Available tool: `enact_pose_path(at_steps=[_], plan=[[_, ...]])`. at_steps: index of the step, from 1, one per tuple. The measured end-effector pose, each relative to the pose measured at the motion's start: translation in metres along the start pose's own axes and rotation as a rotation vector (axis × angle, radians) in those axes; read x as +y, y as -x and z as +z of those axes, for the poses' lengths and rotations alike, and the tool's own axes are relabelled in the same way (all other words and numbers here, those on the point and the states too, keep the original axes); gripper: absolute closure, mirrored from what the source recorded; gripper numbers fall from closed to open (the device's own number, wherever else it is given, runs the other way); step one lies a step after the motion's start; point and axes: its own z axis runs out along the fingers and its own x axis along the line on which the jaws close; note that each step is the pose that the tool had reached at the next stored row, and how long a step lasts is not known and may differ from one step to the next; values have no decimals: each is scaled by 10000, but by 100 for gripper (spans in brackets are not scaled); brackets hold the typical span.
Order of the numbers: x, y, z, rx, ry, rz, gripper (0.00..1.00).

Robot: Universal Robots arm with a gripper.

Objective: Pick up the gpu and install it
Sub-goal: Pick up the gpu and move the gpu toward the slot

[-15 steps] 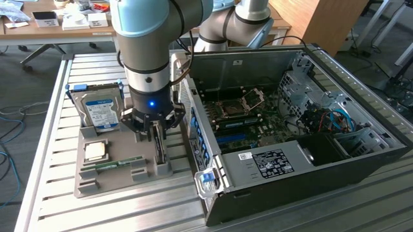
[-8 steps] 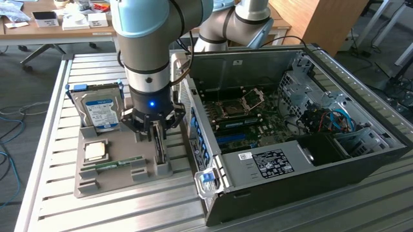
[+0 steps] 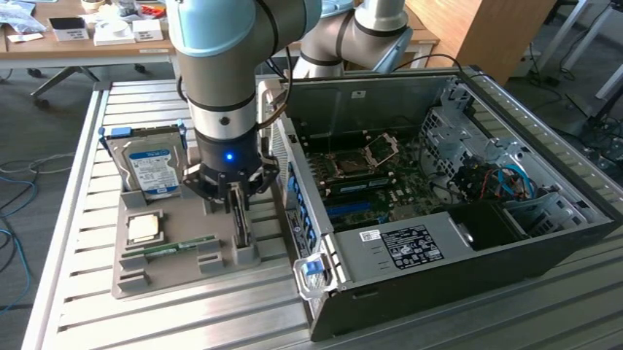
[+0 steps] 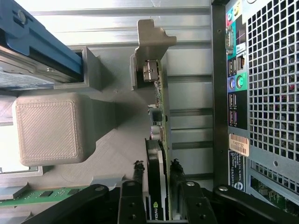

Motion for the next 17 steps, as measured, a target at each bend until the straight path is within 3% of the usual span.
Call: enact_pose_path(at_steps=[1, 2, 7, 10, 17], plan=[[0, 0, 0, 0, 0, -1, 60], [0, 0, 0, 0, -1, 0, 67], [0, 0, 0, 0, -1, 0, 67], [0, 0, -1, 1, -1, 0, 73], [0, 0, -1, 1, -1, -1, 73]])
